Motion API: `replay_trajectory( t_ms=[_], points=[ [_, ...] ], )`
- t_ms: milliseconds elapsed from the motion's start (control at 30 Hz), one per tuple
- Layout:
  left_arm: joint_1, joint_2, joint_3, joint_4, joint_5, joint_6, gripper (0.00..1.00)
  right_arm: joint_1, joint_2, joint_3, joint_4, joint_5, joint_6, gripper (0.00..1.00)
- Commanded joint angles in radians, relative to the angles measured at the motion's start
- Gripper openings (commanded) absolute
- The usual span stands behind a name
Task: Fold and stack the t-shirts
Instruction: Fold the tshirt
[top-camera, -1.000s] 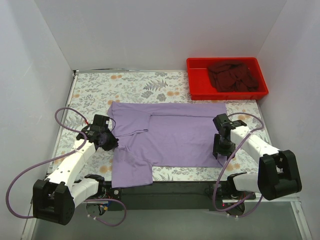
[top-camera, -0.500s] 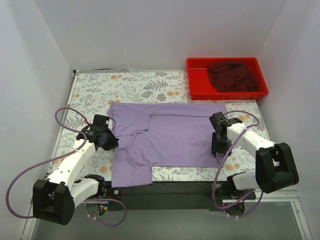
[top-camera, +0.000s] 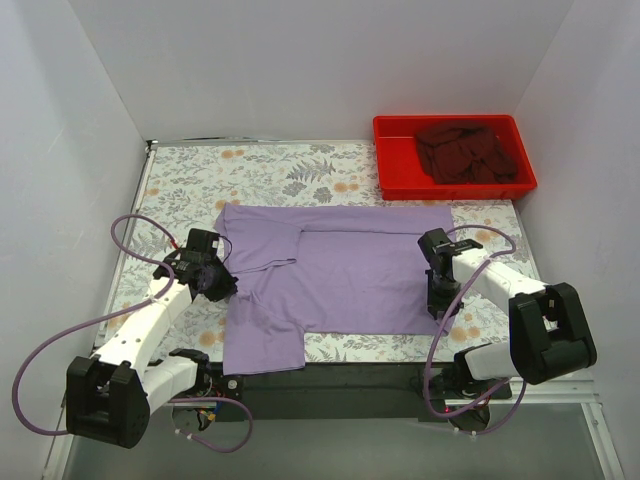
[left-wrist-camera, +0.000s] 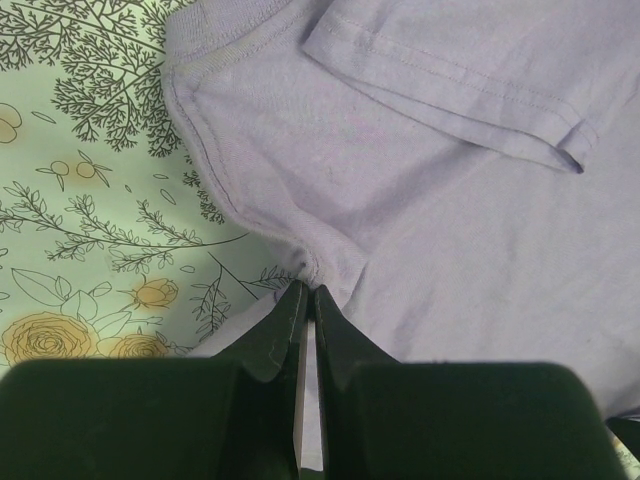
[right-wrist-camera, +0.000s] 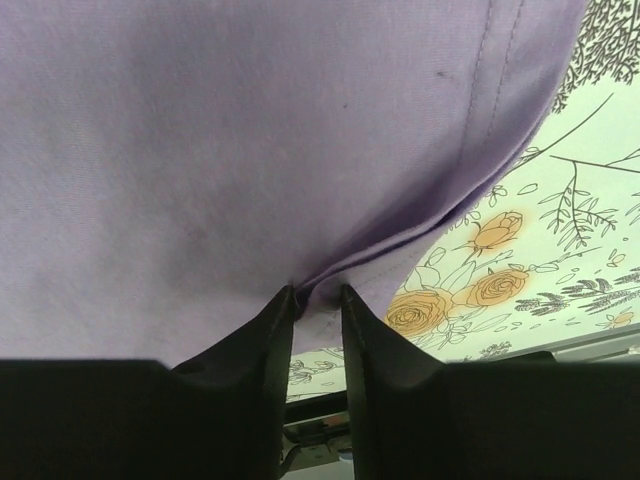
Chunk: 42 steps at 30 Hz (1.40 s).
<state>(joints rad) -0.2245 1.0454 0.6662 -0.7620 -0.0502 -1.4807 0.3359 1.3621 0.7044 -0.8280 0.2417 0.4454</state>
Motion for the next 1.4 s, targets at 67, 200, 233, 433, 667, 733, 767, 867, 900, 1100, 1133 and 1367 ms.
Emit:
replay_trajectory(
  t_ms=[67, 200, 233, 433, 667, 733, 767, 867, 900, 1100, 1133, 1367],
  points=[
    [-0.003, 0.004, 0.004, -0.002, 0.001, 0.010, 0.00, 0.003, -0.008, -0.010, 0.003, 0.034, -0.008, 0.26],
    [-0.003, 0.005, 0.009, -0.007, 0.000, 0.008, 0.00, 0.002, -0.034, 0.007, -0.008, 0.067, -0.014, 0.07],
    [-0.003, 0.007, 0.009, -0.005, 0.000, 0.010, 0.00, -0.003, -0.040, 0.015, -0.011, 0.085, -0.017, 0.01],
    [0.001, 0.037, 0.022, -0.016, -0.007, 0.010, 0.00, -0.058, -0.069, 0.110, -0.042, 0.123, -0.046, 0.01],
    [0.042, 0.061, 0.073, -0.046, -0.008, 0.031, 0.00, -0.239, -0.080, 0.174, -0.016, 0.061, -0.111, 0.01],
    [0.056, 0.064, 0.093, -0.059, -0.005, 0.042, 0.00, -0.299, -0.086, 0.188, 0.010, 0.027, -0.122, 0.01],
    [0.072, 0.067, 0.099, -0.062, -0.001, 0.048, 0.00, -0.317, -0.087, 0.193, 0.018, 0.010, -0.126, 0.01],
    [0.114, 0.077, 0.125, -0.079, 0.024, 0.075, 0.00, -0.385, -0.080, 0.208, 0.050, -0.044, -0.137, 0.01],
    [0.123, 0.085, 0.130, -0.082, 0.027, 0.082, 0.00, -0.397, -0.072, 0.211, 0.059, -0.053, -0.145, 0.01],
    [0.191, 0.122, 0.206, -0.117, 0.049, 0.128, 0.00, -0.455, -0.025, 0.250, 0.104, -0.122, -0.159, 0.01],
    [0.195, 0.128, 0.217, -0.128, 0.081, 0.129, 0.00, -0.460, -0.020, 0.257, 0.107, -0.136, -0.160, 0.01],
    [0.223, 0.217, 0.309, -0.138, 0.099, 0.142, 0.00, -0.463, 0.041, 0.343, 0.127, -0.176, -0.162, 0.01]
  ],
)
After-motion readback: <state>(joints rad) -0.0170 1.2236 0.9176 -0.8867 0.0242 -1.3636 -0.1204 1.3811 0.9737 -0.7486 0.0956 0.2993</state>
